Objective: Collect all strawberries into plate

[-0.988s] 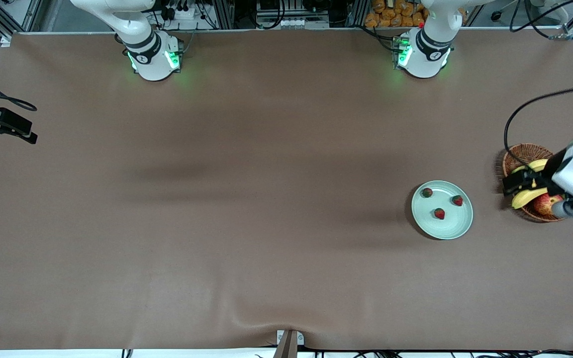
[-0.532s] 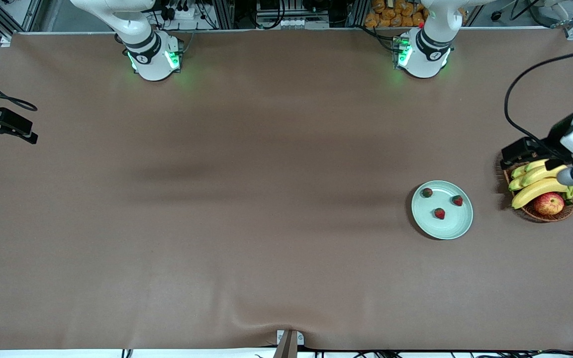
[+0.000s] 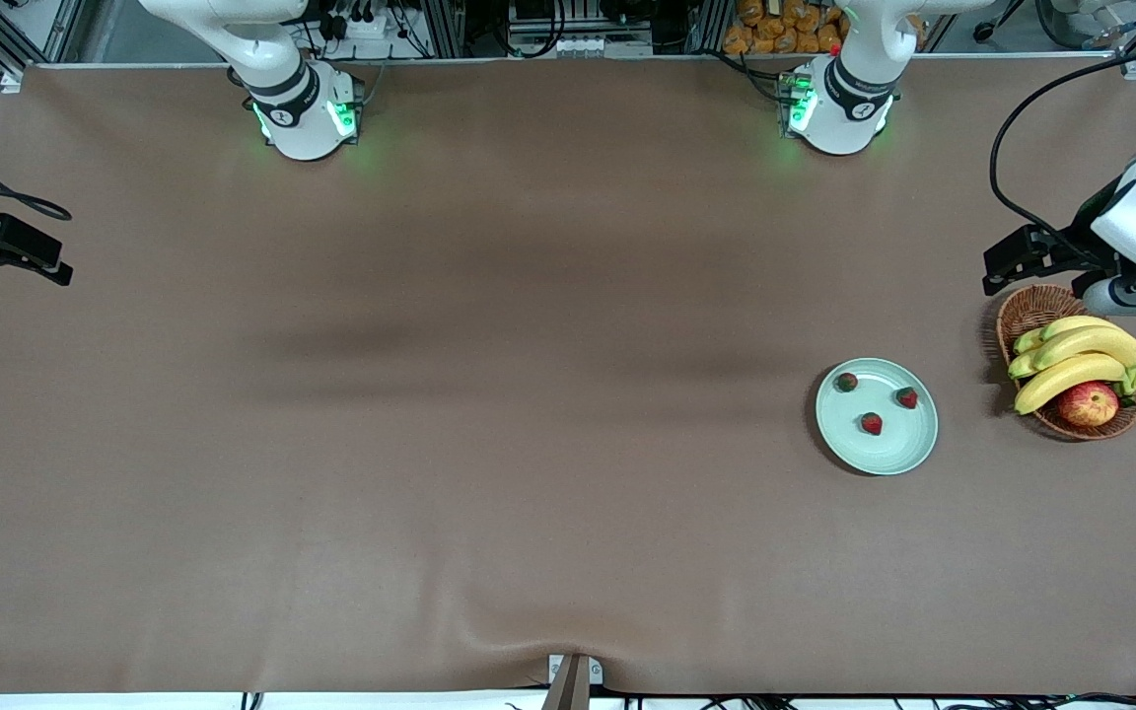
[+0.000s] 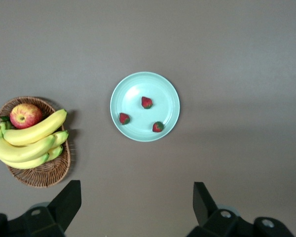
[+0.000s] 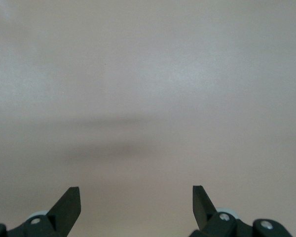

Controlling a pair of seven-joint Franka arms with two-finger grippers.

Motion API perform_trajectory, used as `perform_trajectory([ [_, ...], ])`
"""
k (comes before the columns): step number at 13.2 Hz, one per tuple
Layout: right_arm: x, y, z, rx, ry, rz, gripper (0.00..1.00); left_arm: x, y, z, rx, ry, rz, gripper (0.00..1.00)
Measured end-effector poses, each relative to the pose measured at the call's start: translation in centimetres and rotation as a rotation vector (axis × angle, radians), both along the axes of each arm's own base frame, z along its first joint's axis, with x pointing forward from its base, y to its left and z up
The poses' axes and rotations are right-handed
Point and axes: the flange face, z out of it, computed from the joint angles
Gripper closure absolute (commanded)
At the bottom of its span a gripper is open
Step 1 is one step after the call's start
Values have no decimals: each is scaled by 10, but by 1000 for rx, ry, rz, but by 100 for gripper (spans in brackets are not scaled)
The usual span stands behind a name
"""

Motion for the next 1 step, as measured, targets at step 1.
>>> perform_trajectory([
  [1, 0, 0, 0, 0, 0, 0, 0, -1, -2, 2, 0, 5, -3, 0],
])
